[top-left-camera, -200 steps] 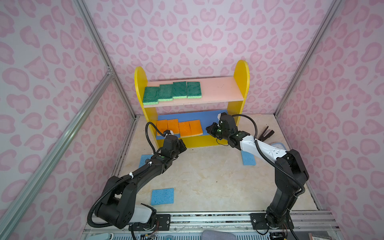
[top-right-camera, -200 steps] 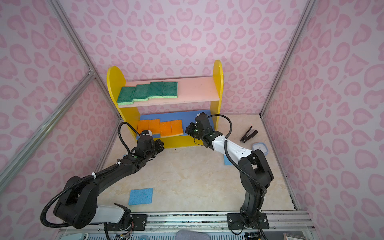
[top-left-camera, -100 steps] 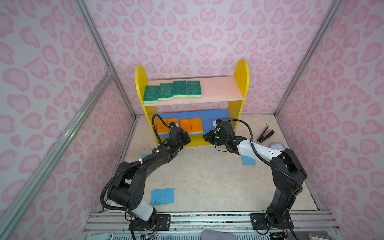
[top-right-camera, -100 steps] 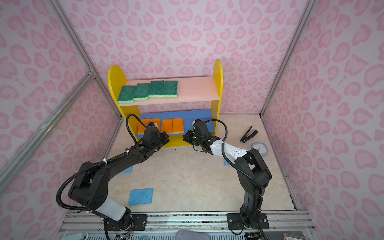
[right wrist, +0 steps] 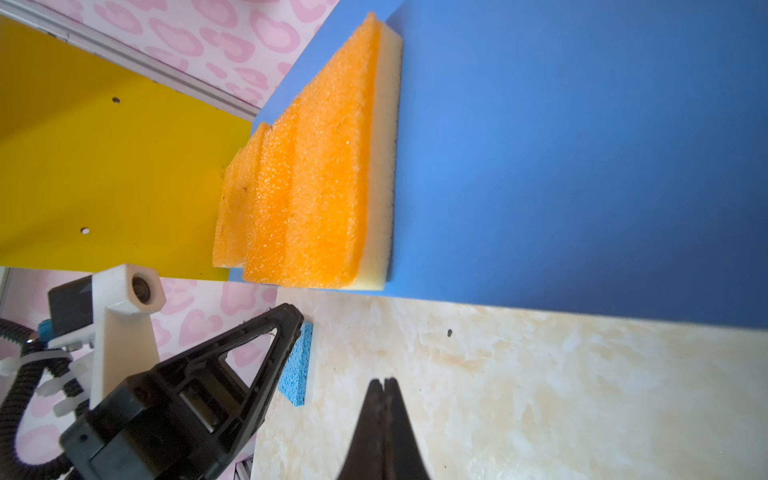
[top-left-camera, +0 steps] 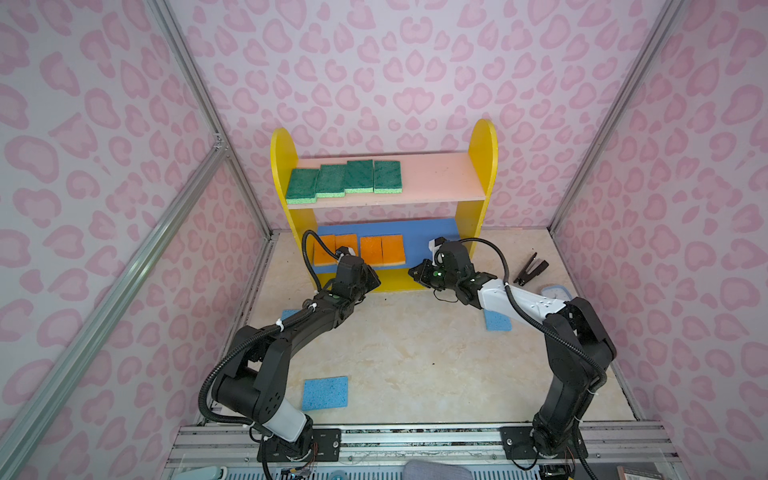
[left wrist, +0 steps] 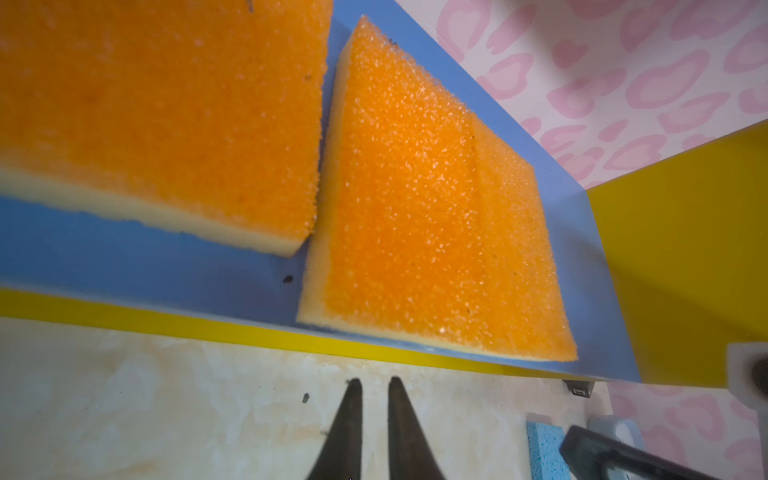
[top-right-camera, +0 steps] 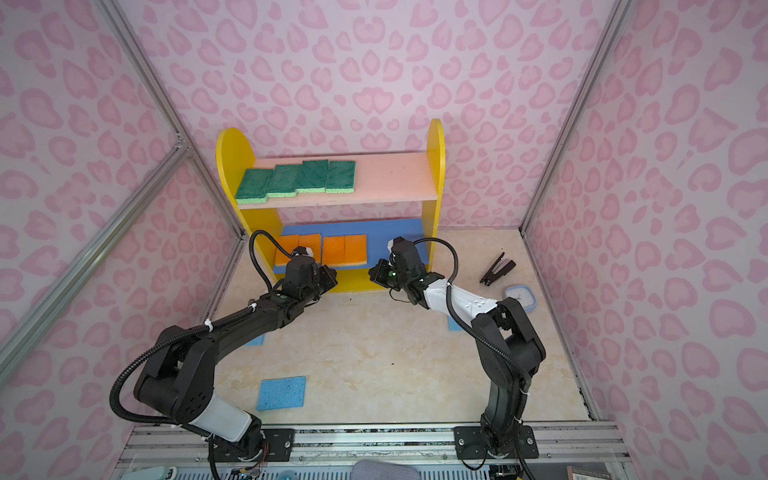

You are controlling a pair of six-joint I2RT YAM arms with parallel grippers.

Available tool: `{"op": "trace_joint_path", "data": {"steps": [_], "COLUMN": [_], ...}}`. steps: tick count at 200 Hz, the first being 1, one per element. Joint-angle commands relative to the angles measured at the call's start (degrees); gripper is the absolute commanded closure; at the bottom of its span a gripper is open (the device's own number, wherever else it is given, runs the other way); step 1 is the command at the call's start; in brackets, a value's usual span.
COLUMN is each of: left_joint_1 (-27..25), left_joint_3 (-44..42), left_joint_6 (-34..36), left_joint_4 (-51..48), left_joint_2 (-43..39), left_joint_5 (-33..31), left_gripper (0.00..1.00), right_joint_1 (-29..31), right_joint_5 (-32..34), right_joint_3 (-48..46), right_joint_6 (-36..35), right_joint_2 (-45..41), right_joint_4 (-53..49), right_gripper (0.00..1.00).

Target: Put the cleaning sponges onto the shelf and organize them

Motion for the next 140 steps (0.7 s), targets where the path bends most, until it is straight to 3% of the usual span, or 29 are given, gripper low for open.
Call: {"op": "trace_joint_path", "data": {"steps": [1,36,84,102,140], "left_joint_1": [-1.23,-2.90,-3.75,-3.72,-3.72], "left_joint_3": [-1.47,-6.72,-13.57,-15.45,-15.62], "left_joint_6": [0.44,0.13,-0.85,-1.86,-5.42], "left_joint_4": [0.55,-3.26,-15.22,-21.56,-40.60], "left_joint_2": [-3.39,-11.24,-26.48,-31.76,-39.10], "left_joint_5": [-2.31,-4.59,-8.05,-8.40,-12.02], "left_gripper": [0.69,0.47,0.15,0.13,0.13], "right_joint_1": [0.07,1.14,4.44,5.75,6.92], "right_joint_5": [-0.39,0.50,1.78,2.59,2.27], "right_joint_3": [-1.47,-4.68,-9.74,-11.40,-15.69], "right_joint_6": [-0.52,-1.73,-4.53,-5.86,-6.37], "right_joint_2": [-1.45,-5.19,-10.19,-12.07,-15.59], "right_joint_4": [1.89,1.74,0.02,-1.38,-1.82], "right_gripper": [0.97,0.86,0.47,0.41,0.40]}}
